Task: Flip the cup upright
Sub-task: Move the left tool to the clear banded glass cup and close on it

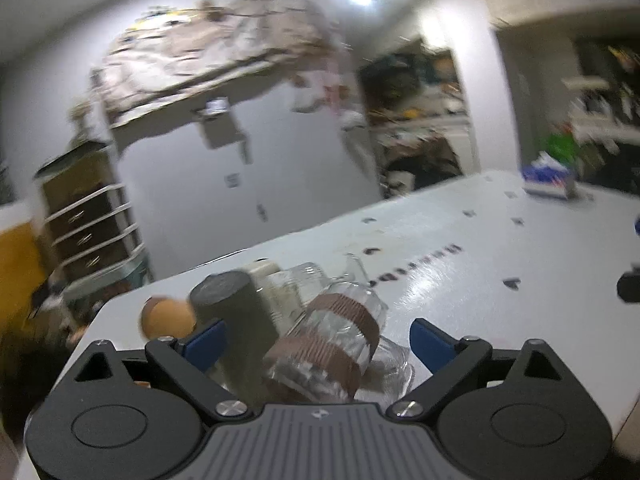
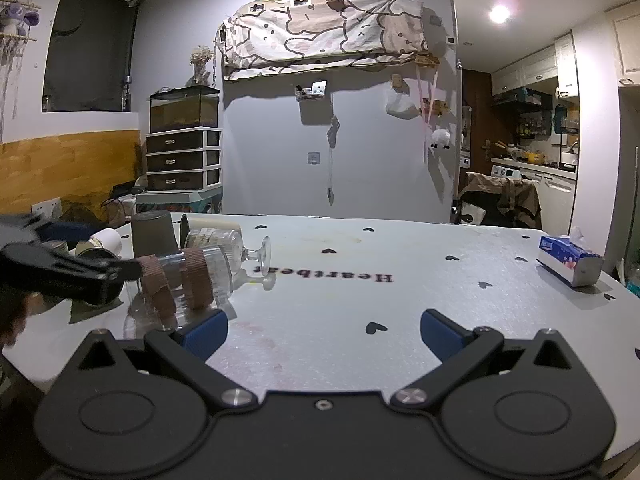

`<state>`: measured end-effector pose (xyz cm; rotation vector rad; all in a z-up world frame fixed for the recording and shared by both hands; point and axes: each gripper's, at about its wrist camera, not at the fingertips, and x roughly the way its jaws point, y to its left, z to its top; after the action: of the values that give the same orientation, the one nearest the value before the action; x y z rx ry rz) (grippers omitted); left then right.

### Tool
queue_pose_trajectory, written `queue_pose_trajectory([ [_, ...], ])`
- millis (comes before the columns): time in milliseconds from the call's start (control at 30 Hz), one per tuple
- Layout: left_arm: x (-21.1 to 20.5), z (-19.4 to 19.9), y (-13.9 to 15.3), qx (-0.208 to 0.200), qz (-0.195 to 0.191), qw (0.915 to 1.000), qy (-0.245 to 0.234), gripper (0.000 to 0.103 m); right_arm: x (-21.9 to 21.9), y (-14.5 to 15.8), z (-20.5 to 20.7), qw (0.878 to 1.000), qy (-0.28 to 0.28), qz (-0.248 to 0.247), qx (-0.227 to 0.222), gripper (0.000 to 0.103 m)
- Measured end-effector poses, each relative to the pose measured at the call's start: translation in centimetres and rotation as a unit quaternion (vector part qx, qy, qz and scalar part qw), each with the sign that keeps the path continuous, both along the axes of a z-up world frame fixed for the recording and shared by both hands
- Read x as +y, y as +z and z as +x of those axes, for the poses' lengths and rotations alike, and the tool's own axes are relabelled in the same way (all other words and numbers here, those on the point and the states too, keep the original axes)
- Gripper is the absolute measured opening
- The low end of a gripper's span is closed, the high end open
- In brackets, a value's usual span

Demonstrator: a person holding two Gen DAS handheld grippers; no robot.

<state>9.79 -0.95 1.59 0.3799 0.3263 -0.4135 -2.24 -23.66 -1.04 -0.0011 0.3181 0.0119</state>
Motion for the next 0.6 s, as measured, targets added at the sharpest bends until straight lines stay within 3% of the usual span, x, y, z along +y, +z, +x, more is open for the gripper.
queue_pose_trajectory([
  [133, -1.2, 2.8, -0.5, 0.038, 0.066, 0.9963, -0.039, 0.087, 0.0, -0.3, 0.1, 1.0, 0.002, -0.001, 0.0, 0.103],
  [333, -2.4, 6.2, -2.1, 0.084, 0.168, 0.9814, -0.04, 0.085, 0.0, -0.4, 0.1, 1.0, 0.004, 0.001, -0.001, 0.103],
  [533, -3.2, 7.8, -3.0, 0.125, 0.213, 0.9684, -0.031, 0.084, -0.3, -0.7, 0.0, 1.0, 0.007, 0.004, -0.002, 0.103],
  [600, -3.5, 8.0, -3.5, 0.133, 0.22, 0.9659, -0.027, 0.078, -0.5, -0.8, -0.1, 1.0, 0.008, 0.007, -0.003, 0.103],
])
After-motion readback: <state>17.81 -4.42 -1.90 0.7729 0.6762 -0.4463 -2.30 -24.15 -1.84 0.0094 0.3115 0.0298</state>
